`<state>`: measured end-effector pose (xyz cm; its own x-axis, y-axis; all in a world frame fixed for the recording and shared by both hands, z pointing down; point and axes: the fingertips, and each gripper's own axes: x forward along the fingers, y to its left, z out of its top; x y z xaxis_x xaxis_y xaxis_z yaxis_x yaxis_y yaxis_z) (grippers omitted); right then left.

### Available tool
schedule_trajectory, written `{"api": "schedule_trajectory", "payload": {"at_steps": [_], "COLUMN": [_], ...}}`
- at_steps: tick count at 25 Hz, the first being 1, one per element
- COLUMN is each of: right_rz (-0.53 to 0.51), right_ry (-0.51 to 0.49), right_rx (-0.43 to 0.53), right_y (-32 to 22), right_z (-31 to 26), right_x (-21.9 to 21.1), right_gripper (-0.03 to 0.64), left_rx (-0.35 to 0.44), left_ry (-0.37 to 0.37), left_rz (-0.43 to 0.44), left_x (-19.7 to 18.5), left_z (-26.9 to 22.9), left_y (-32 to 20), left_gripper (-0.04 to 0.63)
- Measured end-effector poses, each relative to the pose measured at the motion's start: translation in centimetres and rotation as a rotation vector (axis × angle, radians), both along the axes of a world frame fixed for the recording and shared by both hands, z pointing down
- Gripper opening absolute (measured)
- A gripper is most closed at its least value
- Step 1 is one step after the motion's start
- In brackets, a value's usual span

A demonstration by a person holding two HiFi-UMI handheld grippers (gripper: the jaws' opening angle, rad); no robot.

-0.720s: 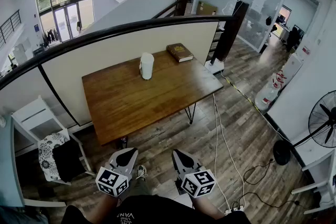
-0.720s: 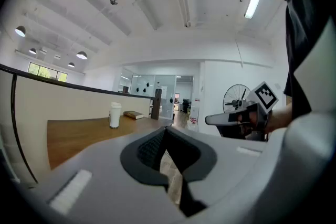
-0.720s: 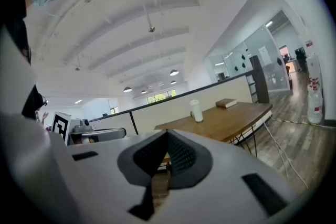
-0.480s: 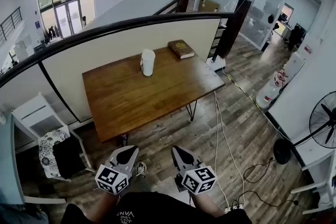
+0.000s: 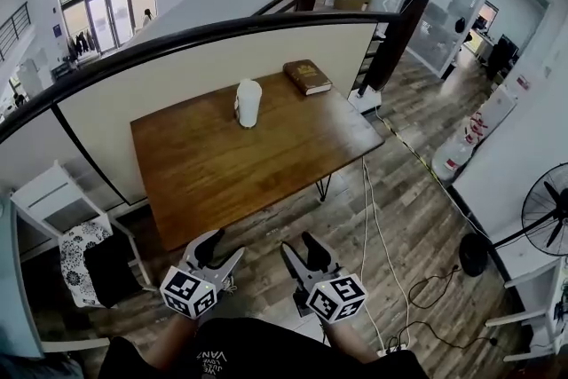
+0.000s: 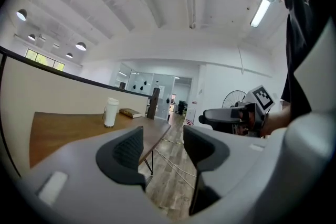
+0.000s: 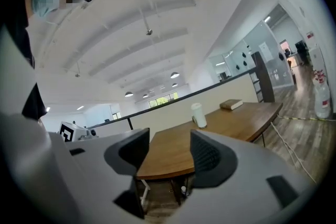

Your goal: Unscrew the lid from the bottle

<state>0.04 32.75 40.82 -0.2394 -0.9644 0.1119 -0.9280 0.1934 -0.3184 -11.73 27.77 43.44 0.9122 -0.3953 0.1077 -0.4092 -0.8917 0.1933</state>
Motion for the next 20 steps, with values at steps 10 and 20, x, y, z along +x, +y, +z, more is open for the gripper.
{"api": "schedule_trajectory", "payload": {"at_steps": [10,20], "right_rz": [0.065,0.138], "right_ry": [-0.014,-0.021], "right_rx": [-0.014,-0.021], "right_y": [-11.5,-21.6], "right_z": [-0.4,0.1], "right_x": [1.3,2.4], "right_gripper": [0.21,0.21], "left_rx": [-0.014,-0.027], "left_ry": [-0.034,-0.073], "left_rz": [0.045,0.112], "left_x": [0.8,1.6], "left_z": [0.2,1.4], "left_y": [-11.5,-21.4], "left_gripper": [0.224,0.225]}}
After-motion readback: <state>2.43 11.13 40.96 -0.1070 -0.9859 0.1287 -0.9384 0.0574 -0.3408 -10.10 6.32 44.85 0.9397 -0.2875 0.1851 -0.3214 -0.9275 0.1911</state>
